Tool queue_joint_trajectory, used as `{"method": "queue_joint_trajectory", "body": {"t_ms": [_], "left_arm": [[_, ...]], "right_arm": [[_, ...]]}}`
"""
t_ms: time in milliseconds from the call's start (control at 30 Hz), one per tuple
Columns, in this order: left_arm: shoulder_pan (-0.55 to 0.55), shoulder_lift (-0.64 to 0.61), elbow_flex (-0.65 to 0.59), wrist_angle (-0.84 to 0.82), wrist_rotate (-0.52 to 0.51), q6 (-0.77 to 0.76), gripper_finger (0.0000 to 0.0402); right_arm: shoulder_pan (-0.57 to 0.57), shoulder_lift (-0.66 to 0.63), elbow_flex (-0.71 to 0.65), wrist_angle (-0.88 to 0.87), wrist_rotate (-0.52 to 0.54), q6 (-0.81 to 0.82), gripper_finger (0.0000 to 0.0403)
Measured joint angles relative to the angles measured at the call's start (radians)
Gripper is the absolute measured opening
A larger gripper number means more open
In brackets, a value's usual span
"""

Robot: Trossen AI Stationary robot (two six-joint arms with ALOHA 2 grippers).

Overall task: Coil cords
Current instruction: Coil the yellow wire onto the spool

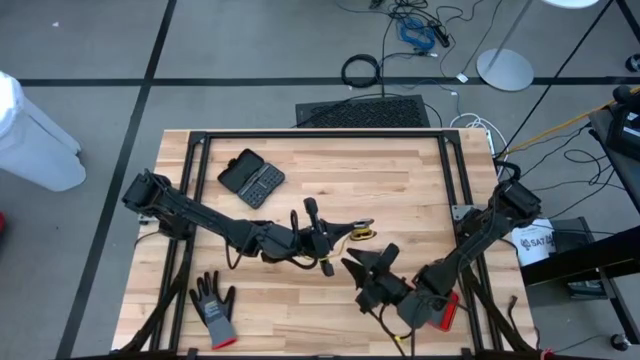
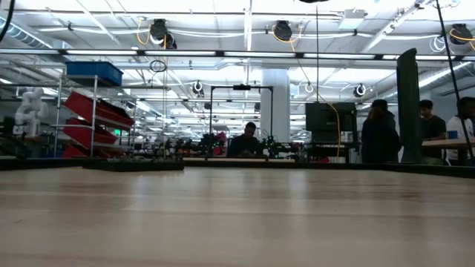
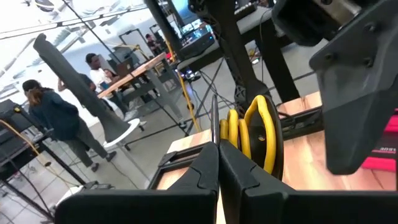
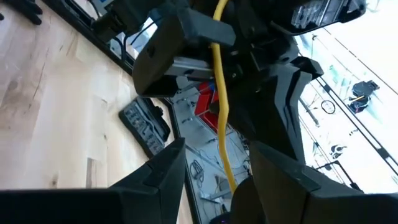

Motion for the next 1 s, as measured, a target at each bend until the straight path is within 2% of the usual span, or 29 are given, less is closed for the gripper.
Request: {"method": "queue_joint_trajectory", "body": {"t_ms": [367,500,733,1000], "left_arm": [[0.008,0.009,0.000,0.023,0.027,-0.012,0.0000],[0.016,0.031,0.000,0.052,0.068,-0.045,0.0000],[0.019,0.042,0.000,0.082,0.072,-0.029,0.0000],[0.019,0.042,0.000,0.082,0.072,-0.030,0.0000]], "right_arm": [[-0.016,0.000,0.000,-0.001,0.000,-0.008,0.0161],[-0.027,0.000,0.000,-0.002,0.001,-0.008,0.0148],[-0.028,0.000,0.000,-0.002,0.001,0.000,0.0127],[-0.029,-0.001,0.000,-0.005,-0.022,0.028,0.0080]]}}
